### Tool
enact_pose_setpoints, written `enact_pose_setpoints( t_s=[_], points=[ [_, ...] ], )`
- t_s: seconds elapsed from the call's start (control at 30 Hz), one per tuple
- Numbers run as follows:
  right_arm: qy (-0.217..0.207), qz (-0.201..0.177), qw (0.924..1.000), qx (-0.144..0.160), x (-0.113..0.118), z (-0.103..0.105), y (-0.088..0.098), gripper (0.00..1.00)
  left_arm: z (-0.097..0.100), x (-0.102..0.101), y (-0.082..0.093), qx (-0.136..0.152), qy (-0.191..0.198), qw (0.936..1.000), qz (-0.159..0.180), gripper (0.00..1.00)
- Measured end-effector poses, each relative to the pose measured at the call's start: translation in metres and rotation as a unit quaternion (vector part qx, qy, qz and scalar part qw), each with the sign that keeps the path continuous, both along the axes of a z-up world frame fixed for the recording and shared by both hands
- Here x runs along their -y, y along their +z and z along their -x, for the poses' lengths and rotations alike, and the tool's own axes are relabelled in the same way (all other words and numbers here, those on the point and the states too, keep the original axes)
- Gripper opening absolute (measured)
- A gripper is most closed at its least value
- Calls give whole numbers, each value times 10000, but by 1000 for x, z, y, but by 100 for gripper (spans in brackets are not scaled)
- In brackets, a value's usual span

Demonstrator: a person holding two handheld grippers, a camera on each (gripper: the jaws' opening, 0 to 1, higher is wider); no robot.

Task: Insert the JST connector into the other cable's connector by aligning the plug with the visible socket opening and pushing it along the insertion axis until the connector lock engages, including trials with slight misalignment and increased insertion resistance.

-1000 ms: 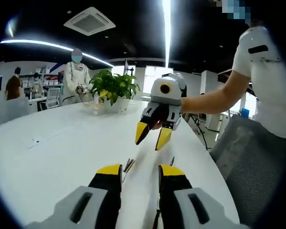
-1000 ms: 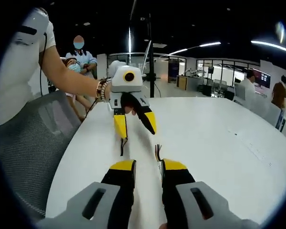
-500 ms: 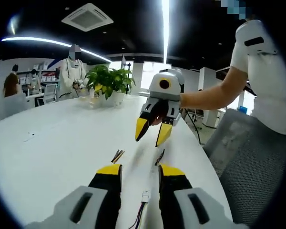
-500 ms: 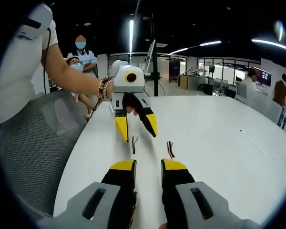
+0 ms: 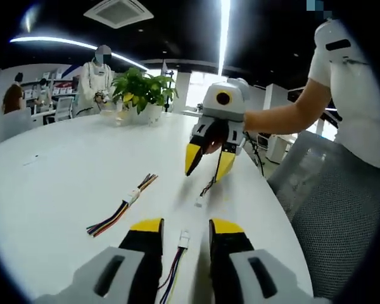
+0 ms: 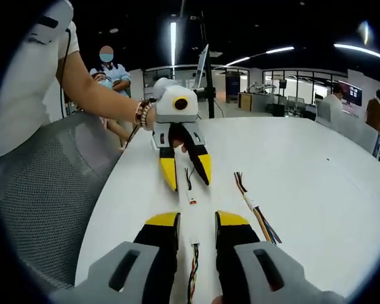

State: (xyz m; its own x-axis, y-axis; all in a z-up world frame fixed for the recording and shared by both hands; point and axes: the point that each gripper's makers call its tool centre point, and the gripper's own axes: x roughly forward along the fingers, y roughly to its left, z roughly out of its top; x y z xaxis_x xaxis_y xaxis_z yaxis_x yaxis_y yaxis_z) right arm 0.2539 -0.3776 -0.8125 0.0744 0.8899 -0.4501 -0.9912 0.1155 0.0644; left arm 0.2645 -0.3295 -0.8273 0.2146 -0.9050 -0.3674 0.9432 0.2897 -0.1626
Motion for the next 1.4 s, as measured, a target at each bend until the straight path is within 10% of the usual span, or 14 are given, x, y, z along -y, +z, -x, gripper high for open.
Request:
enact_pose_setpoints(
  t_s=[1.4],
  points=[
    [34, -80, 9998, -170, 9, 7, -33, 11, 3, -7, -17, -158, -119, 9997, 160, 0]
  ],
)
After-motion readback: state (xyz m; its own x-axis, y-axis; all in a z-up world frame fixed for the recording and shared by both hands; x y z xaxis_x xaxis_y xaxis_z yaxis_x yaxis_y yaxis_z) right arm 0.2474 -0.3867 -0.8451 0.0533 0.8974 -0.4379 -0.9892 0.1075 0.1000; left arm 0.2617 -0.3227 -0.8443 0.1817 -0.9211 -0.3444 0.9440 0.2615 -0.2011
